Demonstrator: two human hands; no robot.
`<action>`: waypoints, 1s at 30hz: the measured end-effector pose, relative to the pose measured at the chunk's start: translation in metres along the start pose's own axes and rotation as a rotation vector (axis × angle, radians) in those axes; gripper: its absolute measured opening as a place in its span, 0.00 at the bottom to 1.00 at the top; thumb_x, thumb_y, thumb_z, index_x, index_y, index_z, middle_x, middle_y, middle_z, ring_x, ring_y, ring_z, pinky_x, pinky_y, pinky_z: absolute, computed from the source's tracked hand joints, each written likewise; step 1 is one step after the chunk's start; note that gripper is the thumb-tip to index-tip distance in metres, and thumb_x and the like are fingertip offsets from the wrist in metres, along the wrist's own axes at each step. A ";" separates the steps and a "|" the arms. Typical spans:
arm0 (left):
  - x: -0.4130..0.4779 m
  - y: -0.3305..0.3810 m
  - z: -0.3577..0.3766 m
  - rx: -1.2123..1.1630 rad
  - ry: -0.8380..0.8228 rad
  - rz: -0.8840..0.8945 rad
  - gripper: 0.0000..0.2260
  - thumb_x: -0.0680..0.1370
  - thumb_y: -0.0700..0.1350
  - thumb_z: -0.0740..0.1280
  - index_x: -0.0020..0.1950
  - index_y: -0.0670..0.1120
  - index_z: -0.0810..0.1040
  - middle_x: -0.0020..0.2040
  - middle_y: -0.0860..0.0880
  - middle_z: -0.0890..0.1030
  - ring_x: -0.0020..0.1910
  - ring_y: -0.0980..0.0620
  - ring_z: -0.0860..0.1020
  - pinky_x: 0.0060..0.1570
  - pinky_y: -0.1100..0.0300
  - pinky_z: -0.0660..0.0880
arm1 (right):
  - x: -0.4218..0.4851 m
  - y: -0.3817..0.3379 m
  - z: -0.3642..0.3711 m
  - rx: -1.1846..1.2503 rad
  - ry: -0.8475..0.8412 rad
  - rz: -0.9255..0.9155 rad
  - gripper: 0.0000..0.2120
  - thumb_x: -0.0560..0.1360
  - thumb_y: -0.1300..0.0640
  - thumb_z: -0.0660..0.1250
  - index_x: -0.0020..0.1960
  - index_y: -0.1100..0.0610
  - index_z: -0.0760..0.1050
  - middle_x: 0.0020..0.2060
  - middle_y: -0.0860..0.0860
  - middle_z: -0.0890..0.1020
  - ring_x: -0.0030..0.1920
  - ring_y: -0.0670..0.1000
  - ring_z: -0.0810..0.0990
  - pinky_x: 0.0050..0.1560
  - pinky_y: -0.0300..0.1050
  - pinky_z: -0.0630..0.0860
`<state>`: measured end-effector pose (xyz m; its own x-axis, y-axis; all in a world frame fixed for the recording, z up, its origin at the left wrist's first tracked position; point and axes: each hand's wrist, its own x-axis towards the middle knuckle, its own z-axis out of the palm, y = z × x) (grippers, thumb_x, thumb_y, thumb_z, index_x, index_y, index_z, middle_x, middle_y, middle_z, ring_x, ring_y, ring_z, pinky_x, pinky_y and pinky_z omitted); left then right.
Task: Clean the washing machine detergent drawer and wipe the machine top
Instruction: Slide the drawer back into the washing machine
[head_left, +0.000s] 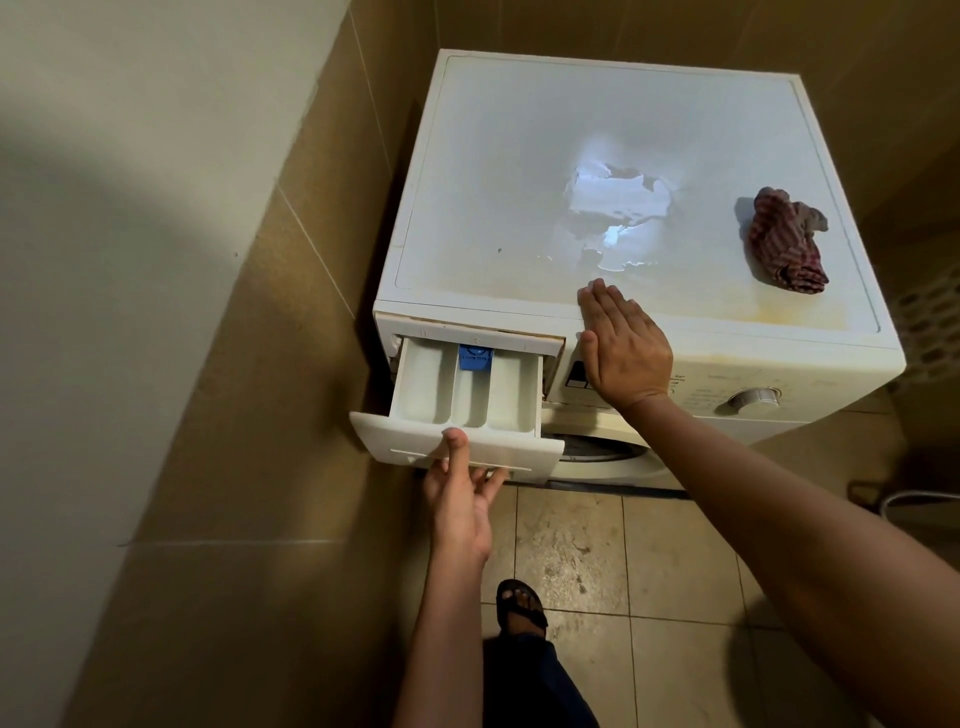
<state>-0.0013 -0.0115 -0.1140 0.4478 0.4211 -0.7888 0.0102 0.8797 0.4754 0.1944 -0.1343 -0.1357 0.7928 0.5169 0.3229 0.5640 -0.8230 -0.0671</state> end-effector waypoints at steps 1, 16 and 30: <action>0.003 0.002 0.005 0.000 -0.012 0.003 0.17 0.77 0.47 0.67 0.64 0.46 0.69 0.64 0.40 0.73 0.64 0.40 0.73 0.53 0.46 0.77 | 0.000 0.000 0.000 -0.002 0.003 -0.002 0.25 0.80 0.51 0.46 0.71 0.59 0.68 0.69 0.56 0.72 0.69 0.54 0.71 0.69 0.46 0.60; 0.049 0.033 0.089 0.112 -0.109 0.095 0.11 0.77 0.50 0.68 0.54 0.47 0.73 0.50 0.45 0.77 0.56 0.43 0.74 0.58 0.43 0.76 | 0.001 0.001 0.001 -0.006 0.058 -0.026 0.26 0.81 0.50 0.44 0.70 0.59 0.70 0.68 0.56 0.73 0.68 0.54 0.72 0.68 0.46 0.63; 0.054 0.041 0.094 0.142 -0.100 0.031 0.07 0.76 0.49 0.71 0.48 0.48 0.76 0.60 0.41 0.76 0.59 0.40 0.73 0.65 0.39 0.70 | 0.000 0.001 -0.003 0.039 -0.055 0.004 0.29 0.82 0.48 0.39 0.71 0.59 0.68 0.69 0.56 0.72 0.69 0.54 0.71 0.70 0.45 0.59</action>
<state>0.1077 0.0262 -0.1003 0.5369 0.4175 -0.7331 0.1178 0.8234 0.5551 0.1943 -0.1354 -0.1325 0.8061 0.5264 0.2705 0.5683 -0.8160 -0.1058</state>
